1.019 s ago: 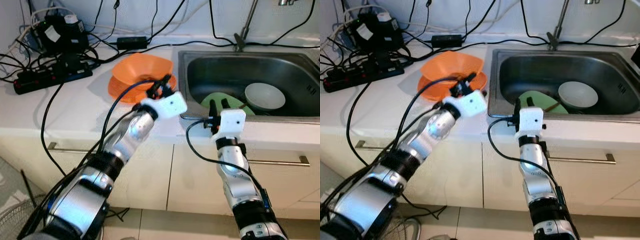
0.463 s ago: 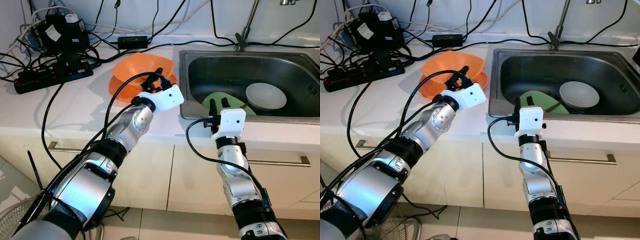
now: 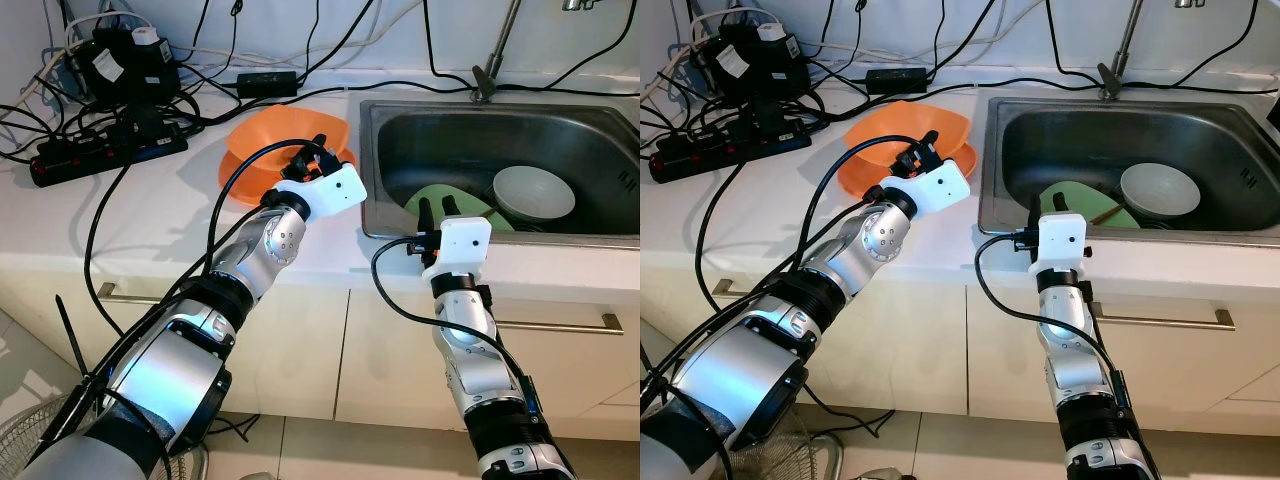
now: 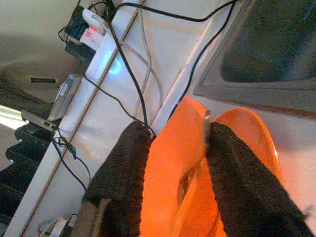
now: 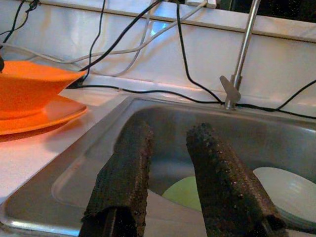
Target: Kitchen organization
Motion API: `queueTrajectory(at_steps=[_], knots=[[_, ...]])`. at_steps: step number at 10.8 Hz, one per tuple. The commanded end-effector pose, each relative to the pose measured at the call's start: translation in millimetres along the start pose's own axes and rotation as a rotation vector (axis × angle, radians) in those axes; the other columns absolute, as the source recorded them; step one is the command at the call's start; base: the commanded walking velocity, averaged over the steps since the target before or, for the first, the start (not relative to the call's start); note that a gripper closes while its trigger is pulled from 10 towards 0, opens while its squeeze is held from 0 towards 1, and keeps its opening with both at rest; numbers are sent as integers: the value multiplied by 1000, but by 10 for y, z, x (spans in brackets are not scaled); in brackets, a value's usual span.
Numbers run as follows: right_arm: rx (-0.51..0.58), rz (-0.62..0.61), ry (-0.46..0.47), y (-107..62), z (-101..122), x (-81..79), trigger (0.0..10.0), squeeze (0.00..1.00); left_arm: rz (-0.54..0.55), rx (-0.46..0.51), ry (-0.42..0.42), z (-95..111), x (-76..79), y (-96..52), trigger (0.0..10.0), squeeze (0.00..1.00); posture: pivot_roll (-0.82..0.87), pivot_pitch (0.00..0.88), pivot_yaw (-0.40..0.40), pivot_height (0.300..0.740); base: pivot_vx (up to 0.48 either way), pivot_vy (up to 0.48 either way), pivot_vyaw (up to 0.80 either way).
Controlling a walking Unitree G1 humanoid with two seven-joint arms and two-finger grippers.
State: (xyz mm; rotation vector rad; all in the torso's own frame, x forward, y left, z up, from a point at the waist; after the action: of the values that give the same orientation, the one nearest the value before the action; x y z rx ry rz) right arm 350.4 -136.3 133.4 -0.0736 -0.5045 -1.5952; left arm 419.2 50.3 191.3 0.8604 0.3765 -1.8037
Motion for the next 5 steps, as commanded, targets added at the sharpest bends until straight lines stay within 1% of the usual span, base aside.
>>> queueTrajectory(at_steps=[1, 5], knots=[[7, -2, 13, 22, 43, -15, 10000, 0, 7, -13, -12, -47, -6, -14, 0, 0, 49, 0, 36, 740, 0, 0, 0], [1, 1, 18, 19, 35, -32, 10000, 0, -16, -12, -15, -64, 73, -35, 0, 0, 50, 0, 37, 740, 0, 0, 0]])
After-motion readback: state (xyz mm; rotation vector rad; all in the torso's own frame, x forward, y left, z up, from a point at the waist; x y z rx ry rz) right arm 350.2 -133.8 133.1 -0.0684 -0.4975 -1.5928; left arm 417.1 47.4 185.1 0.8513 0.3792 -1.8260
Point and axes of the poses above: a point about 5 cm out from each wrist's last joint towards the gripper, its own y axis pointing out of the wrist towards the gripper, its own z axis along the axis of the wrist's last joint, x = y × z, the point moved 3 cm from there along y, pointing out of the wrist towards the gripper, and after that the axes turned 14 degrees about -y, right-handed, at the moved point
